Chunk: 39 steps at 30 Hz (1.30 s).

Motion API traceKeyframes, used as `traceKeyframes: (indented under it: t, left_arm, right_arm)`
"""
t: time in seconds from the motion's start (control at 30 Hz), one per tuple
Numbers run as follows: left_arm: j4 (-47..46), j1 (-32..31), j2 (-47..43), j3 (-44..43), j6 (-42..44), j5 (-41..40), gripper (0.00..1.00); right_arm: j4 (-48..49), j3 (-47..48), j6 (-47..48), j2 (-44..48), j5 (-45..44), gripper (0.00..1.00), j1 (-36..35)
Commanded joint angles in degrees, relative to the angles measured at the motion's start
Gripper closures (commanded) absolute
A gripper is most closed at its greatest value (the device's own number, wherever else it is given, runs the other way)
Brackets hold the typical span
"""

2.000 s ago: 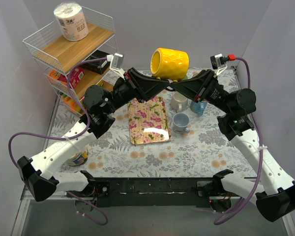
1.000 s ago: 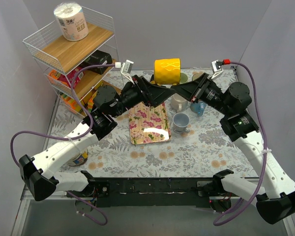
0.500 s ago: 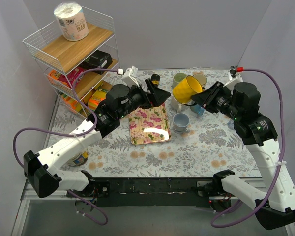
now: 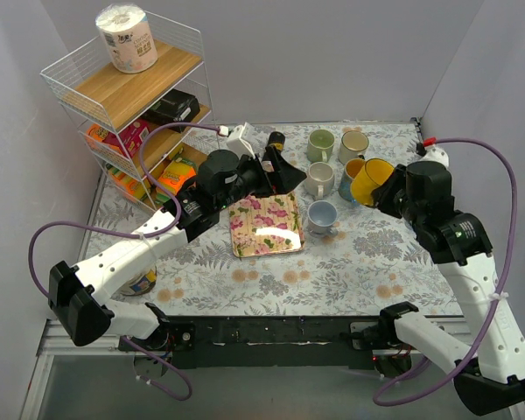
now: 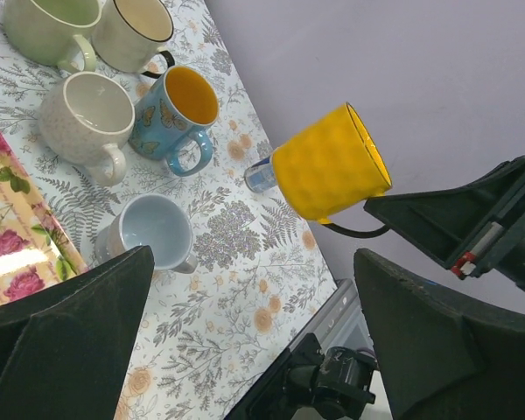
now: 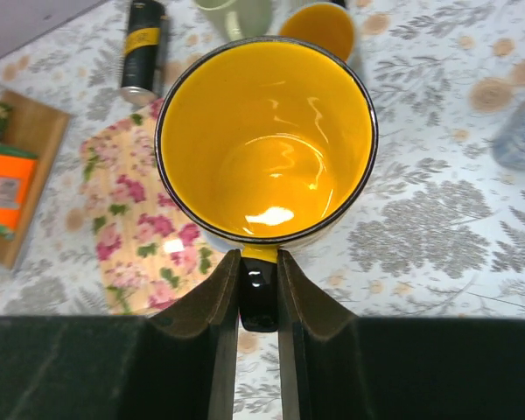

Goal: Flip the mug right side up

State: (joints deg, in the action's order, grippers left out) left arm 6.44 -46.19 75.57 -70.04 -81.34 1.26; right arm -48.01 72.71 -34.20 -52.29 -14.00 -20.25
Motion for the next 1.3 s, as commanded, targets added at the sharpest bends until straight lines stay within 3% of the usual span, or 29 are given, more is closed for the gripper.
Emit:
traceKeyframes:
  t: [0.0,0.2,0.7,0.97,1.17,1.23,1.27]
  left_arm:
    - [1.0,0.2,-0.4,-1.8,1.1,0.7,0.02]
    - [1.9,0.2,-0.4,-1.7,1.3,0.7,0.02]
    - [3.0,0.2,-1.6,0.4,1.0,0.7,0.02]
    - [3.2,0.2,-2.2,1.8,0.7,0.2,0.02]
    - [3.5,0.2,-2.2,2.2,0.6,-0.1,0.02]
    - [3.7,0.2,-2.4,2.2,0.6,-0.2,0.02]
    - [3.8,0.2,-2.4,2.2,0.6,-0.5,0.02]
  right_arm:
    - [10.0,-7.5,7.3,4.7,-12.7,0.99,0.3]
    - [21.8,-22.8,10.6,9.5,-14.3,0.99,0.2]
    - [46.1,-45.0,14.0,11.2,-11.3,0.99,0.2]
    - [51.2,-49.9,12.0,9.8,-7.8,0.99,0.2]
    - [48.1,-49.3,12.4,5.5,-8.0,0.99,0.3]
    - [46.5,-49.8,12.7,6.1,-8.7,0.93,0.3]
    - [46.4,-49.9,12.9,6.4,-8.8,0.85,0.2]
